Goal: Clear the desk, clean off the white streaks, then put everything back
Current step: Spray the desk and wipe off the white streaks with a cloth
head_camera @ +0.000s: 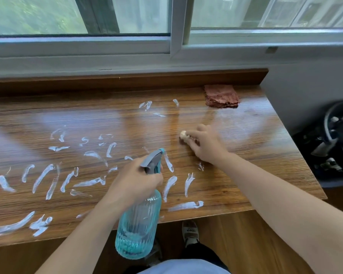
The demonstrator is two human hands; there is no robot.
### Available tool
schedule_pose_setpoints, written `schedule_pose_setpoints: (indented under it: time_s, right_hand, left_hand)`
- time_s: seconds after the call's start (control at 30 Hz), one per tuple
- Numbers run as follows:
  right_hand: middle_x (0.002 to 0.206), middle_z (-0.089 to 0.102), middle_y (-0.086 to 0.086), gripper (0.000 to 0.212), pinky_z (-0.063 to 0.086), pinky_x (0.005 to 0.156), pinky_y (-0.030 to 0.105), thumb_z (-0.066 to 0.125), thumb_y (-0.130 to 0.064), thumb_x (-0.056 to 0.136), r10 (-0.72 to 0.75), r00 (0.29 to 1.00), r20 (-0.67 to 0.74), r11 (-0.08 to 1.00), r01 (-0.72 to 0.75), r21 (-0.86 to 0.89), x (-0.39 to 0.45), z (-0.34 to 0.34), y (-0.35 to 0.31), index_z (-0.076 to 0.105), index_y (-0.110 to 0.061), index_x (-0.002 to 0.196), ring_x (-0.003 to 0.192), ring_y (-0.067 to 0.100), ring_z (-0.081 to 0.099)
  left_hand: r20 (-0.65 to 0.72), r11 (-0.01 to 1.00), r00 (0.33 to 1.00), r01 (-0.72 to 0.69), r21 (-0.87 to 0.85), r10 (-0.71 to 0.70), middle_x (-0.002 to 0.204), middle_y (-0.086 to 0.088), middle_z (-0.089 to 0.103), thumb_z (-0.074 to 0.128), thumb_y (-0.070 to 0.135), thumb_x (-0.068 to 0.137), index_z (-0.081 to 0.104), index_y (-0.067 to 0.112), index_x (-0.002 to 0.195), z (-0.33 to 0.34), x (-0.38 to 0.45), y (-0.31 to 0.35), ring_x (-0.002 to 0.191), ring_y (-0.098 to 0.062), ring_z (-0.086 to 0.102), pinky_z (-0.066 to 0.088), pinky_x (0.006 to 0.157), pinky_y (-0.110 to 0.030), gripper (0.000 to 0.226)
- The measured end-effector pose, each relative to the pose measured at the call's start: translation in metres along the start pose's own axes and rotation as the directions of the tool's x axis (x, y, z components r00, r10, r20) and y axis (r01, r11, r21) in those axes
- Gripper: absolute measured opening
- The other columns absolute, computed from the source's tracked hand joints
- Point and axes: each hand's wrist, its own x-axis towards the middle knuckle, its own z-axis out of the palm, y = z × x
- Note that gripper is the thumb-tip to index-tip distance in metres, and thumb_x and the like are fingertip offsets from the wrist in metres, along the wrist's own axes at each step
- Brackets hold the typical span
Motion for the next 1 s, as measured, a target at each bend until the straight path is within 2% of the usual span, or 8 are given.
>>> schedule_pose_setpoints:
  time_s: [0.17,0.3,0.4,0.53,0.63,0.73,0.87,1.0]
  right_hand:
    - [0.085,0.052,-0.011,0.020,0.031,0.062,0.026,0.066,-0.032,0.094,-0.311,0.926,0.213,0.950,0.299,0.086,-0.045,-0.013,-0.018,0.075,-0.026,0.112,0.073,0.009,0.044]
    - [0.090,0.057,-0.006,0.022,0.042,0.067,0.029,0.063,-0.039,0.099,-0.015,1.000,0.004,0.999,0.015,0.032,-0.002,-0.021,0.013,0.073,-0.027,0.113,0.082,0.014,0.053]
    - [0.099,0.062,0.000,0.029,0.044,0.075,0.035,0.062,-0.035,0.099,0.157,0.984,-0.082,0.987,-0.160,-0.025,-0.001,-0.012,0.027,0.071,-0.024,0.124,0.095,0.025,0.057]
    - [0.094,0.062,-0.005,0.025,0.043,0.072,0.034,0.067,-0.034,0.094,-0.059,0.998,0.025,0.997,0.057,0.053,-0.062,-0.004,-0.005,0.072,-0.024,0.116,0.085,0.018,0.056]
    - [0.086,0.058,-0.008,0.025,0.042,0.063,0.027,0.067,-0.034,0.094,-0.140,0.984,0.109,0.987,0.129,0.099,-0.099,-0.010,-0.017,0.074,-0.020,0.114,0.074,0.012,0.053]
    - [0.092,0.058,-0.008,0.026,0.045,0.062,0.028,0.066,-0.037,0.097,0.093,0.995,-0.042,0.989,-0.087,0.116,-0.088,-0.019,0.006,0.072,-0.022,0.118,0.077,0.013,0.055]
    - [0.095,0.053,-0.009,0.027,0.049,0.079,0.041,0.061,-0.036,0.099,0.317,0.937,-0.146,0.948,-0.318,0.016,-0.079,-0.019,0.027,0.069,-0.024,0.122,0.087,0.018,0.053]
    - [0.094,0.060,-0.006,0.026,0.049,0.074,0.040,0.063,-0.035,0.096,0.011,1.000,-0.017,1.000,-0.011,0.017,-0.112,-0.005,-0.008,0.071,-0.023,0.118,0.084,0.018,0.056]
  left_hand:
    - [-0.008,1.000,1.000,0.006,-0.001,-0.006,0.066,-0.001,0.047,0.058,0.022,0.074,0.062,0.007,0.102,-0.002,0.008,-0.004,0.060,-0.019,0.043,0.038,0.060,-0.038,0.032]
    - [0.016,1.000,1.000,0.008,0.022,-0.009,0.067,0.000,0.047,0.056,0.025,0.070,0.061,0.008,0.102,-0.002,0.012,-0.004,0.061,-0.019,0.042,0.038,0.060,-0.039,0.036]
    - [0.019,0.999,1.000,0.007,0.032,-0.008,0.071,-0.001,0.052,0.055,0.027,0.067,0.061,0.010,0.103,-0.001,0.015,-0.002,0.062,-0.019,0.044,0.040,0.059,-0.039,0.040]
    - [0.028,0.999,1.000,0.003,0.036,-0.004,0.074,-0.010,0.055,0.055,0.026,0.069,0.061,0.011,0.103,0.001,0.019,-0.001,0.061,-0.020,0.044,0.040,0.058,-0.038,0.038]
    - [0.049,0.999,0.998,-0.028,0.041,0.026,0.070,-0.002,0.047,0.056,0.025,0.072,0.057,0.010,0.102,0.003,0.019,0.000,0.062,-0.020,0.041,0.039,0.059,-0.039,0.034]
    - [0.054,0.997,0.997,-0.051,0.065,0.047,0.066,0.000,0.040,0.057,0.019,0.076,0.050,0.007,0.095,0.009,0.017,0.001,0.059,-0.020,0.037,0.035,0.057,-0.038,0.023]
    - [0.073,0.992,0.994,-0.089,0.091,0.083,0.063,0.003,0.034,0.059,0.014,0.080,0.039,0.012,0.082,0.015,0.013,0.005,0.056,-0.018,0.032,0.030,0.058,-0.037,0.020]
    - [0.114,0.980,0.991,-0.085,0.182,0.064,0.064,0.001,0.036,0.062,0.024,0.081,0.039,0.021,0.078,0.020,0.006,0.009,0.058,-0.021,0.034,0.030,0.059,-0.035,0.023]
